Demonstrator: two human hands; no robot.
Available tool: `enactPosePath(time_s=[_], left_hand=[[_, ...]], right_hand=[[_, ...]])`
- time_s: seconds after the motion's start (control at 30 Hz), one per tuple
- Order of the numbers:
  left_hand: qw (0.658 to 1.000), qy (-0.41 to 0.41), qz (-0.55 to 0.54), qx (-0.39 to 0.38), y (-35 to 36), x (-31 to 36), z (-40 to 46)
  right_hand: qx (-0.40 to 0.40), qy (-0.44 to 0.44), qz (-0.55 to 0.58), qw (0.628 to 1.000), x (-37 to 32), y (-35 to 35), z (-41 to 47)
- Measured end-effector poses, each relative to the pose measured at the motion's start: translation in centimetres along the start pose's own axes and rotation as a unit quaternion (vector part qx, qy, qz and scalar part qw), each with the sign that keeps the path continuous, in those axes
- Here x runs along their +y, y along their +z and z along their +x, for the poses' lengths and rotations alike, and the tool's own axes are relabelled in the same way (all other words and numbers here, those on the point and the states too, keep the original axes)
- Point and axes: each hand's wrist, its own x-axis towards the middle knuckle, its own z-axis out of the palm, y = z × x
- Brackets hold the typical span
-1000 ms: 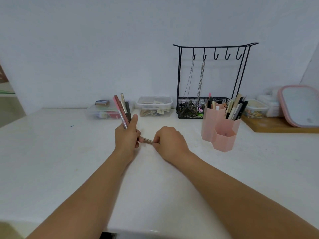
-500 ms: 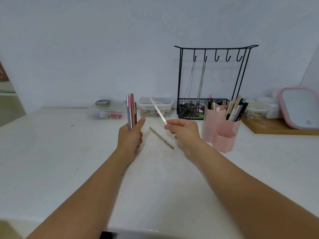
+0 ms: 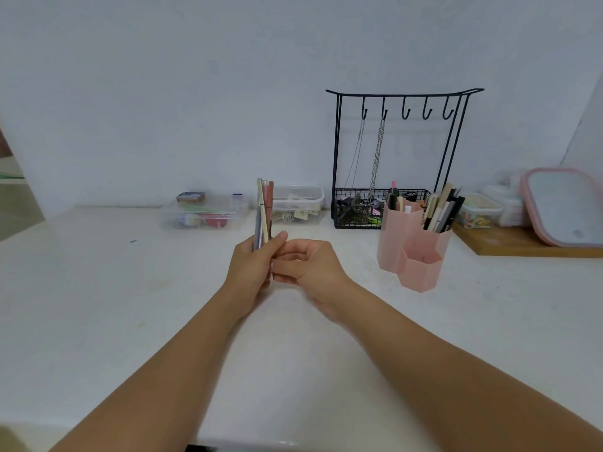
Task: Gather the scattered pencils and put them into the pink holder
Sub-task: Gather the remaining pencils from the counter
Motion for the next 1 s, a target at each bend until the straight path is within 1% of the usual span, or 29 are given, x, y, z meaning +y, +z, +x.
enactPosePath(time_s=[0.07,0.13,0.2,0.23,0.27,0.3,0.33,0.37,0.4,0.43,0.47,0.5,0.63,0.73,0.87,1.0], left_hand=[[1.000,-0.004,0.008,-0.006,0.1,-0.1,0.0],[0.999,0.000,0.039,-0.009,0.0,-0.3,0.2],[0.998,0.005,0.058,-0.005,-0.3,-0.6,0.5],[0.999,0.006,0.048,-0.002,-0.4,-0.7,0.7],[1.000,0.004,0.029,-0.001,-0.6,-0.8,0.8],[1.000,-0.001,0.008,-0.002,-0.6,-0.8,0.9],[1.000,-0.007,-0.010,-0.001,-0.7,-0.8,1.0],[1.000,-0.012,-0.020,0.003,-0.7,-0.8,1.0],[1.000,-0.017,-0.025,0.008,-0.8,-0.7,0.9],[0.999,-0.020,-0.029,0.014,-0.7,-0.6,0.9],[0.999,-0.021,-0.031,0.019,-0.8,-0.6,0.9],[0.999,-0.020,-0.029,0.025,-0.9,-0.6,0.9],[0.999,-0.014,-0.018,0.041,-0.9,-0.8,0.9],[0.999,-0.009,-0.005,0.036,-0.7,-0.7,0.8],[1.000,-0.005,0.003,0.028,-0.7,-0.5,0.6],[0.999,-0.013,-0.005,0.031,-0.7,-0.3,0.4]], right_hand=[[0.003,-0.006,-0.029,1.000,0.2,-0.2,0.1],[0.007,-0.004,-0.045,0.999,0.2,-0.5,0.1],[0.011,0.007,-0.044,0.999,-0.1,-0.9,0.1],[0.019,0.012,-0.040,0.999,-0.2,-1.1,0.3],[0.040,0.012,-0.039,0.998,-0.3,-1.3,0.5],[0.078,0.002,-0.059,0.995,-0.4,-1.7,0.9],[0.127,-0.016,-0.112,0.985,-0.3,-2.2,1.3],[0.173,-0.036,-0.192,0.965,-0.3,-2.8,1.7],[0.200,-0.052,-0.277,0.938,-0.2,-3.4,1.9],[0.205,-0.056,-0.349,0.913,-0.1,-3.9,1.9],[0.195,-0.046,-0.401,0.894,0.0,-4.3,1.8],[0.179,-0.029,-0.434,0.882,0.1,-4.5,1.7],[0.117,0.005,-0.526,0.843,0.2,-4.2,1.5],[0.102,0.004,-0.573,0.813,0.1,-4.1,1.6],[0.099,0.017,-0.606,0.789,-0.5,-3.9,1.3],[0.101,0.033,-0.615,0.781,-1.0,-3.7,1.0]])
